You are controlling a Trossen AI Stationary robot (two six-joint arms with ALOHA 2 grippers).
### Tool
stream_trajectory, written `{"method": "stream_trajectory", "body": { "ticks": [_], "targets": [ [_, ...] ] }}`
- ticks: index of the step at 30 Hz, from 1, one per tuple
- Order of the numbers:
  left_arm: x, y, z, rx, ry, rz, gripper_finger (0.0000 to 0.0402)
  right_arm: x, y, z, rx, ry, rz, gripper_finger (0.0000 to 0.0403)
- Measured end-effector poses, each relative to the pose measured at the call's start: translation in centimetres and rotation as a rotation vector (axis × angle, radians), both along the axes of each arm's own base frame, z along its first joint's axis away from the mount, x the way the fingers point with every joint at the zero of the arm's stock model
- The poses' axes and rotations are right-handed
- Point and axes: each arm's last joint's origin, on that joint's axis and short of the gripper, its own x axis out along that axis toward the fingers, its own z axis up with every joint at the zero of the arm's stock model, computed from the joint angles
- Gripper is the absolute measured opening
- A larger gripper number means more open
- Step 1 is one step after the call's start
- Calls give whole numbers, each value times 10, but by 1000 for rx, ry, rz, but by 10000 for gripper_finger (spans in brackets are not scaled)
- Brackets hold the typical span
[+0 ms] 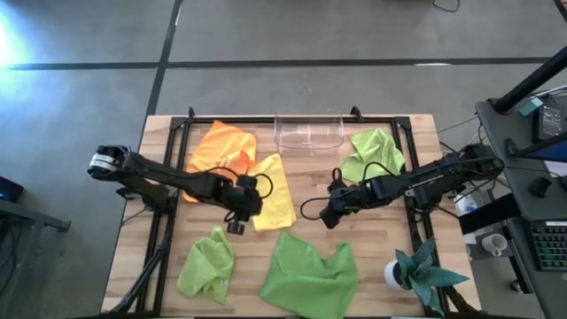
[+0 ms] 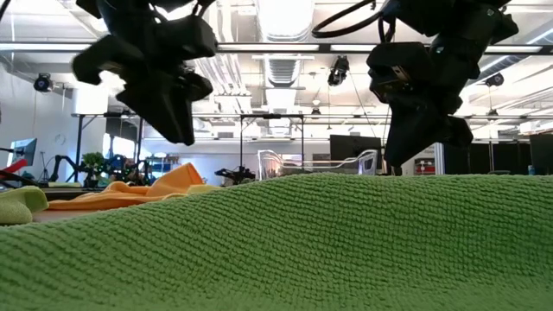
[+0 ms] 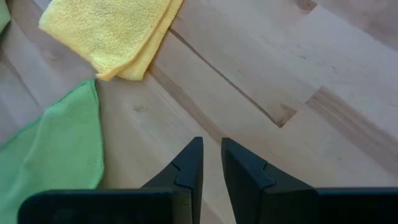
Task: Fold microfiber towels
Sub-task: Fold the yellow microfiber cloth
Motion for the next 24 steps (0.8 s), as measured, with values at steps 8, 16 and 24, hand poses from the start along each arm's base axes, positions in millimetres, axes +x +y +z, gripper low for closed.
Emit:
{"method": "stream_trajectory", "body": {
  "ticks": [8,16,24],
  "targets": [
    [3,-16,-13,-110,56,44,99,0,0,0,-56,5,92,56],
    [2,-22,-13,-211,70,207,120,0,-3,0,-110,9,176,57],
    [2,-34,-22,-233,105,226,169,2,-9,0,-120,10,241,73]
  ]
}}
